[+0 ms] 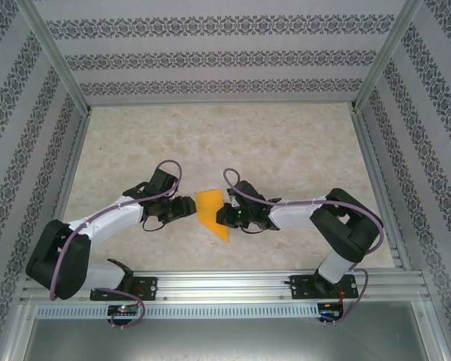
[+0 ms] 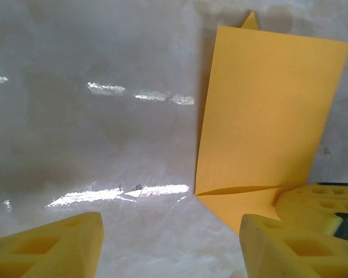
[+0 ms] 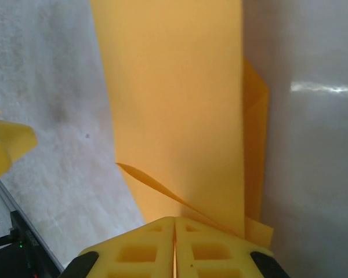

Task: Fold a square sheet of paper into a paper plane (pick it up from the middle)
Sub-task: Fold the wing for the fifth time at the center of the table.

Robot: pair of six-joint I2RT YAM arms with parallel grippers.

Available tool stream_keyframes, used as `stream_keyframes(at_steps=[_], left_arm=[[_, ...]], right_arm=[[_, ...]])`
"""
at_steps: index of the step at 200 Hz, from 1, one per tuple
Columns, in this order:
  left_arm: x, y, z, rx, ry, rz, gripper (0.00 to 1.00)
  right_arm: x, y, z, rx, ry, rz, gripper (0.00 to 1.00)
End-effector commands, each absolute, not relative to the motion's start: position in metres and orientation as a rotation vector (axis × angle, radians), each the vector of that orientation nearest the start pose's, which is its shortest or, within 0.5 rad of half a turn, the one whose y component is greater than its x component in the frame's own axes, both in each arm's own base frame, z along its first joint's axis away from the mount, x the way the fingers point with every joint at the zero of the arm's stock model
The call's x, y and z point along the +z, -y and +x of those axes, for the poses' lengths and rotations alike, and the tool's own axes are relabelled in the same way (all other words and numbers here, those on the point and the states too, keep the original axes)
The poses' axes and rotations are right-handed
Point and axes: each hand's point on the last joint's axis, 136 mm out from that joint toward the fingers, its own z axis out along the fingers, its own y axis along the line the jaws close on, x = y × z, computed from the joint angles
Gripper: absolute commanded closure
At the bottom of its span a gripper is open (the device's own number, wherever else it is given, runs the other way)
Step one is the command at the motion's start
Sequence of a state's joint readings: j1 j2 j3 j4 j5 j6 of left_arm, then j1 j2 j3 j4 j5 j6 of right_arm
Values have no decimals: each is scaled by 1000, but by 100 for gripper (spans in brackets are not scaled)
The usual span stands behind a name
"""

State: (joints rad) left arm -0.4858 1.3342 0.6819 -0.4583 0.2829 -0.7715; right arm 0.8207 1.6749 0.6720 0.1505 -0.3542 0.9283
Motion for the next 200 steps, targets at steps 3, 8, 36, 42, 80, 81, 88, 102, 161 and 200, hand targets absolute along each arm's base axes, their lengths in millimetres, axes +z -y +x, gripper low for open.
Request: stream_keyframes(at_steps=[3,8,36,42,80,81,88,102,161,200], left_arm=[[70,199,253,-810,-2778,-235,35],[71,200,253,-815,-2779,-229,35],[69,212,253,-872,-2794,-215,34],[69,215,254,-890,-2795,-215,34],[59,224,255,-917,-2834,-282,34],[59,224,256,-918,-2835,-288,34],[55,224,255,-916,-2846,-318,34],[52,228,256,-943,-2851,-345,34],[47,239,268,-1003,-2812,-391,40],[40,246,273,-1044,-2811,-387,44]], right_arm=[[19,-319,223,1169,-2697,22,90],[18,-318,224,1186,-2685,36,89],[10,-314,224,1244,-2667,93,88],[7,-313,223,1257,-2665,101,87],[-7,-312,219,1343,-2635,179,87],[-7,-312,219,1346,-2634,182,87],[-9,-312,220,1359,-2626,197,86],[-11,-311,220,1378,-2611,221,86],[-19,-306,219,1370,-2613,266,86],[-22,-304,219,1355,-2625,271,86]])
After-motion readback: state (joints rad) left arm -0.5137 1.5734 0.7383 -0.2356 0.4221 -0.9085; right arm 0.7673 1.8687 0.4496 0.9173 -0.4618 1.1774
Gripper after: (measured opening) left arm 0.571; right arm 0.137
